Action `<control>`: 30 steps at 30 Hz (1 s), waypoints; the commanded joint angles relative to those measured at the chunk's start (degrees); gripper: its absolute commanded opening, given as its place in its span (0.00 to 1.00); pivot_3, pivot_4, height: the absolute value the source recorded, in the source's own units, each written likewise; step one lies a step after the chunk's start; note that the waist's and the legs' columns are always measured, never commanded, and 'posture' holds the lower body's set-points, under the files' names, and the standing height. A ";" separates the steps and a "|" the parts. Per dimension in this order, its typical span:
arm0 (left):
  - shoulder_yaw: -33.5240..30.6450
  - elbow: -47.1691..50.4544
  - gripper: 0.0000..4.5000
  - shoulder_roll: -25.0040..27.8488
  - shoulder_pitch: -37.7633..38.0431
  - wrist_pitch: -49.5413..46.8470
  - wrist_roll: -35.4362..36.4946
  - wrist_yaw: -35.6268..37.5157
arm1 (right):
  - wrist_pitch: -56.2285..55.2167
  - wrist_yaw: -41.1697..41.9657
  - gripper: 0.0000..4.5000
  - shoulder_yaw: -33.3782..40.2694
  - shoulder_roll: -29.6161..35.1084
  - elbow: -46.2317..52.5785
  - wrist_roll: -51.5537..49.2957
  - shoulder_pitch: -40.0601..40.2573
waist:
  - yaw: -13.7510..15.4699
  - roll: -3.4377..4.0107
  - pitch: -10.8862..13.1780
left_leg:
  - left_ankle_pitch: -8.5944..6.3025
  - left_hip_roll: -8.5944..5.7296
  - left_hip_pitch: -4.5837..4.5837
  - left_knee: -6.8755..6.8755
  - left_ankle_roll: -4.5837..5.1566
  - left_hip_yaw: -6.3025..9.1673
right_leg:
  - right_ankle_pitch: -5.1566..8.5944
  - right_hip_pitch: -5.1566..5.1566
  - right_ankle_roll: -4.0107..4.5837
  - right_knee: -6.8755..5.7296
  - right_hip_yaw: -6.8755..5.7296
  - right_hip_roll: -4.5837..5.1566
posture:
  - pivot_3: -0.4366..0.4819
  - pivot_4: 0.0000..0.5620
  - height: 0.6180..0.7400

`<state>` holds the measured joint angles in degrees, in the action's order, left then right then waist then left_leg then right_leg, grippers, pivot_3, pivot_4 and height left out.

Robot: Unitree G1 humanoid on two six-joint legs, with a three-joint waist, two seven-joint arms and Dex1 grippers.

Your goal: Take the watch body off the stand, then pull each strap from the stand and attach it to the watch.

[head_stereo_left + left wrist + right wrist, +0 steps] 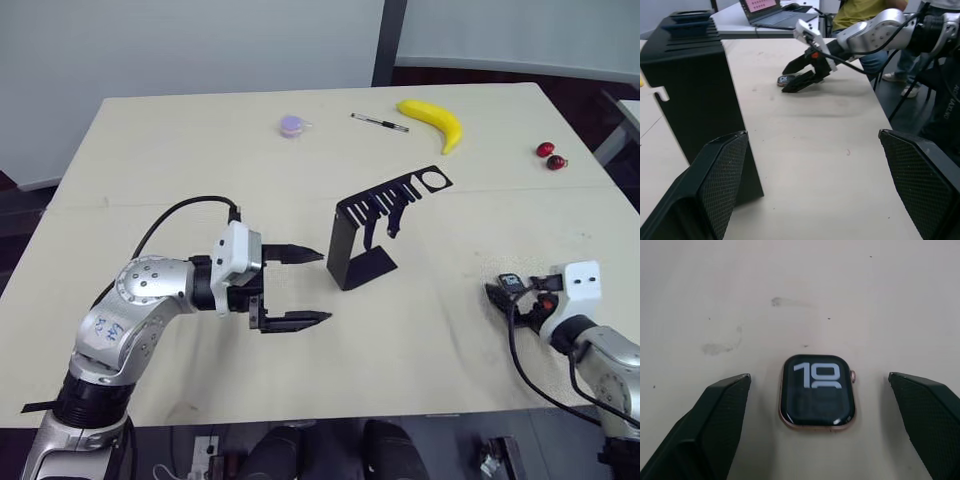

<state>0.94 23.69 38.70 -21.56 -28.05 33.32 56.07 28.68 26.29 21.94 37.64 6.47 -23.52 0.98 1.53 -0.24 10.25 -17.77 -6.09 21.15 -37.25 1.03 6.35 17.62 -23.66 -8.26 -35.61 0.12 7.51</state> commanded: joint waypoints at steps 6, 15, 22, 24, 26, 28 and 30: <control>-9.47 1.14 1.00 6.20 7.07 -0.18 0.17 -1.31 | 6.26 13.53 0.98 15.01 8.11 17.29 -11.59 12.83 | -0.19 0.02 -0.01 | -0.03 0.11 -0.01 0.03 -0.01 -0.11 | 0.00 0.00 0.00 0.10 0.02 -0.05 | 0.48 0.27 1.00; 0.22 7.67 1.00 -2.64 7.33 -4.15 -5.98 -16.03 | 14.53 14.53 0.98 17.57 7.88 27.97 -28.03 13.23 | 0.13 -0.03 0.00 | -0.18 0.14 -0.02 -0.12 0.05 -0.13 | -0.02 0.13 -0.04 0.21 0.03 -0.05 | 0.48 0.27 1.00; 6.46 8.30 1.00 -13.70 4.58 -9.67 -11.74 -30.22 | 18.78 7.42 0.98 11.07 6.75 34.77 -37.15 8.01 | 0.16 -0.07 0.00 | -0.18 0.17 0.02 -0.17 0.04 -0.19 | -0.02 0.06 -0.04 0.17 0.03 -0.08 | 0.48 0.27 1.00; 7.61 7.11 1.00 -14.75 3.44 -9.22 -13.71 -31.63 | 19.01 6.21 0.98 9.70 7.10 35.38 -37.32 7.25 | 0.20 -0.08 0.00 | -0.18 0.17 0.01 -0.17 0.04 -0.20 | -0.02 0.06 -0.04 0.17 0.02 -0.09 | 0.48 0.27 1.00; 8.84 5.64 1.00 -15.45 2.44 -8.44 -15.76 -32.51 | 19.11 5.05 0.98 8.47 7.09 35.49 -37.46 6.46 | 0.24 -0.07 0.00 | -0.18 0.16 0.02 -0.17 0.04 -0.21 | -0.02 0.06 -0.04 0.17 0.02 -0.09 | 0.48 0.27 1.00; 9.44 4.69 1.00 -15.75 1.88 -8.15 -17.16 -32.76 | 19.06 4.25 0.98 7.46 7.11 35.37 -37.52 5.74 | 0.29 -0.08 0.00 | -0.18 0.15 0.00 -0.18 0.04 -0.23 | -0.02 0.06 -0.04 0.17 0.03 -0.08 | 0.48 0.27 1.00; 9.81 3.62 1.00 -16.41 1.24 -8.01 -18.00 -33.10 | 18.93 3.65 0.98 6.71 7.11 35.29 -37.77 5.05 | 0.30 -0.08 0.00 | -0.18 0.15 0.02 -0.16 0.05 -0.24 | -0.02 0.05 -0.04 0.17 0.03 -0.08 | 0.48 0.27 1.00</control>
<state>10.43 27.32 22.87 -19.35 -37.32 16.54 23.61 47.86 31.04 28.65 44.31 40.31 -59.91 6.82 1.83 -0.31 10.25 -17.95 -5.94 21.17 -37.42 1.09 6.12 17.60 -23.61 -8.30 -35.45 0.15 7.42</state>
